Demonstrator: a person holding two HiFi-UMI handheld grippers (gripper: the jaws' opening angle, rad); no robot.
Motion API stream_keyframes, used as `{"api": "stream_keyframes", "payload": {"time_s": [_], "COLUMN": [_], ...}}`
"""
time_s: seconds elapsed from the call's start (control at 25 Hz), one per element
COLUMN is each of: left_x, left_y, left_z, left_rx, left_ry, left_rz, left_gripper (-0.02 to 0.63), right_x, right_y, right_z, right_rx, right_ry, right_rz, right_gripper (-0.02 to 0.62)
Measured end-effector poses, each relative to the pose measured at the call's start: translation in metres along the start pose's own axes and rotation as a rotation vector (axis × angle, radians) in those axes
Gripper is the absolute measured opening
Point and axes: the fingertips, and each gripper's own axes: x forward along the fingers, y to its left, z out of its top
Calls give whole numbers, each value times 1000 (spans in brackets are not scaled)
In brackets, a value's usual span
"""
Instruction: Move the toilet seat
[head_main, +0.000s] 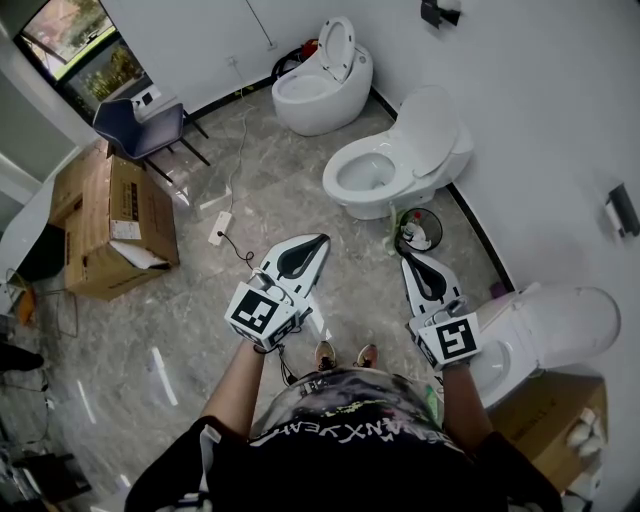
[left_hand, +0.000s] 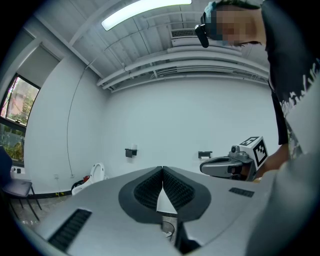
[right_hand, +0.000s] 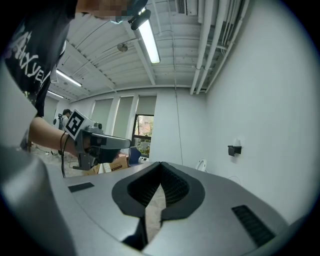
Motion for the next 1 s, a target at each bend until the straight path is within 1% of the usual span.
{"api": "stream_keyframes", "payload": {"time_s": [0.16,0.6,0.68,0.76,0.92,1.0], "left_x": [0,-2,-2,-2,-1,-1], "left_y": [-7,-10,-9,-8,-9,-10], "left_z": [0,-5,-5,-4,-6,-5], "left_rx": [4,32,28,22,27,27], "left_ry": [-35,-14,-16,-22,-21,-21], "left_rz": [-43,-55,-53,-52,-53,-52], "left_gripper": [21,26,41,69,136,156], "right_x": [-1,-4,-5,-4,-5,-5], "right_y": [-2,1,2,4,5,4], "right_z": [-4,-4,-4,-4,-7,-6], "right_rx": [10,18,21,26,37,43], "right_ry": [11,4,3,3,8,1], "right_rz": [-5,0,6,19,34,34], "right_gripper": [3,11,14,14,58,83]}}
